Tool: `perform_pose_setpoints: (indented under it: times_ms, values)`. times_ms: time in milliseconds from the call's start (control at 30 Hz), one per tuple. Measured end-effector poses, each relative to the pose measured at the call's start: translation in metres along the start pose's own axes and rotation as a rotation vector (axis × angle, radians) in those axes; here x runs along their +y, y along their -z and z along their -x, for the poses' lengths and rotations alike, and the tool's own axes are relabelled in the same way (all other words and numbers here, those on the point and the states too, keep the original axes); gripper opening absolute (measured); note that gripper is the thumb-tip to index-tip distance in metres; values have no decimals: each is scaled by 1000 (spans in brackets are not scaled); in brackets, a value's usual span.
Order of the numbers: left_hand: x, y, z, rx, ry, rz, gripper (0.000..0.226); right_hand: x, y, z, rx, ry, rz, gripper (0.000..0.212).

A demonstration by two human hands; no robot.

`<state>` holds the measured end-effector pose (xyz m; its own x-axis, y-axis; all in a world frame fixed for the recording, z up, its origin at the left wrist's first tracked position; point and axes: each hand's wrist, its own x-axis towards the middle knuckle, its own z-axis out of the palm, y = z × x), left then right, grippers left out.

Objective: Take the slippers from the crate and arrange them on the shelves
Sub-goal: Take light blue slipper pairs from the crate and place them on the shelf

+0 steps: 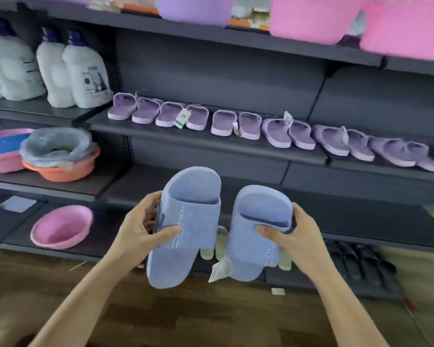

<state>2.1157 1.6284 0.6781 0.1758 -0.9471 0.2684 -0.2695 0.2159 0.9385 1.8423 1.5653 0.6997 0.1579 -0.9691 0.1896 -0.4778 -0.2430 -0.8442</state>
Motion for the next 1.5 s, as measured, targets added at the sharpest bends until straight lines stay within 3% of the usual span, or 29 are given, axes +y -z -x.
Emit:
perform_pose_setpoints:
  times_ms: [467, 900, 1233, 1500]
  values:
    - [18, -199, -77, -312, 4, 60, 68, 100, 156, -3, 294, -146, 12, 46]
    - [16, -340, -214, -499, -37, 172, 69, 174, 252, -96, 446, -259, 36, 48]
    - [17, -435, -257, -539, -7, 217, 64, 237, 317, -134, 501, -316, 31, 49]
    - [43, -543, -263, -476, 5, 234, 67, 297, 416, -156, 446, -275, -22, 50]
